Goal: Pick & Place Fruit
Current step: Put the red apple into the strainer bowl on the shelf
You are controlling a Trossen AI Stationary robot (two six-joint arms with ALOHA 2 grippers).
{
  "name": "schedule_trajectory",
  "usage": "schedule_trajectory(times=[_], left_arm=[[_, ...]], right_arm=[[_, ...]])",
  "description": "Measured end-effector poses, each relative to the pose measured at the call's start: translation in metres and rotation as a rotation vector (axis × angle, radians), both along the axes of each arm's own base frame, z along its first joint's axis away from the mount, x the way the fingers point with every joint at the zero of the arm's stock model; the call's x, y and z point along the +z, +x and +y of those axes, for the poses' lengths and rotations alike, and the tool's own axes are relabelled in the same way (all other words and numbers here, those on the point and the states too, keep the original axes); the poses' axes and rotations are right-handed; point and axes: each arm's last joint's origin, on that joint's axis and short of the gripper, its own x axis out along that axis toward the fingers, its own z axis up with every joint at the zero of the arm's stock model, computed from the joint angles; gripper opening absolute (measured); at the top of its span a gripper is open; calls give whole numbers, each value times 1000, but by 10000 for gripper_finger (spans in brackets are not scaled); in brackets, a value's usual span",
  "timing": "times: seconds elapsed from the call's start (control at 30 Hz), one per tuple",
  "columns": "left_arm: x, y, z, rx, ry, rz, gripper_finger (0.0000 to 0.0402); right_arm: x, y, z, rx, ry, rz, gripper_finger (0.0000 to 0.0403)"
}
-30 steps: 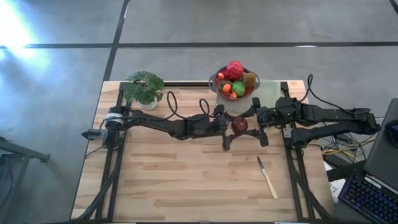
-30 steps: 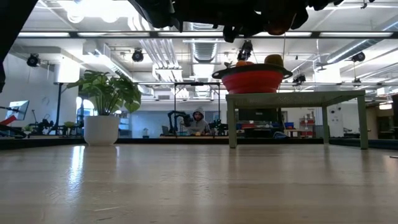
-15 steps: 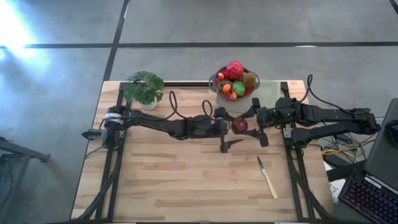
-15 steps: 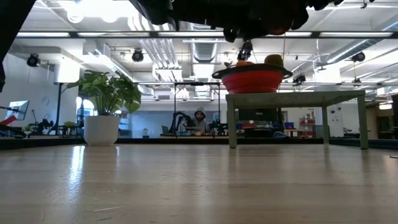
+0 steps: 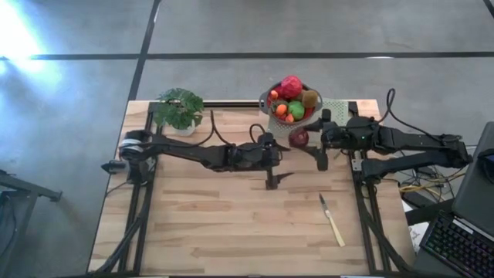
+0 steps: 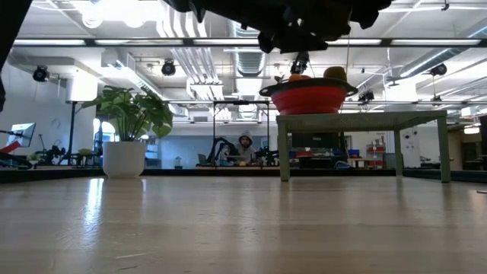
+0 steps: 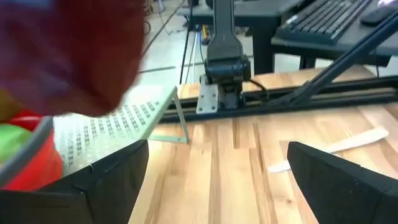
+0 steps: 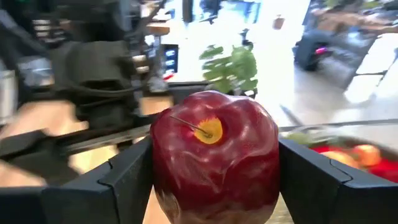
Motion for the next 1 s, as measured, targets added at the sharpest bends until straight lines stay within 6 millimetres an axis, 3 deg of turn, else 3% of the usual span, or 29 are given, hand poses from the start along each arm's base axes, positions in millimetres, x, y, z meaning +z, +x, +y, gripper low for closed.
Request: schedule_trajectory(times=[0.17, 0.5, 0.77, 1.0], left_arm=[[7, -7, 0, 3, -16, -15, 388], [18, -23, 0, 16, -25, -43, 388], [32, -49, 2, 25, -26, -87, 388], [40, -62, 3, 25, -33, -115, 388]], right_arm=[[7, 2, -10, -112, -52, -2, 287], [-2, 20, -48, -308, -48, 89, 273], [-5, 33, -69, -376, -32, 164, 288], [-4, 41, -83, -424, -15, 208, 276]])
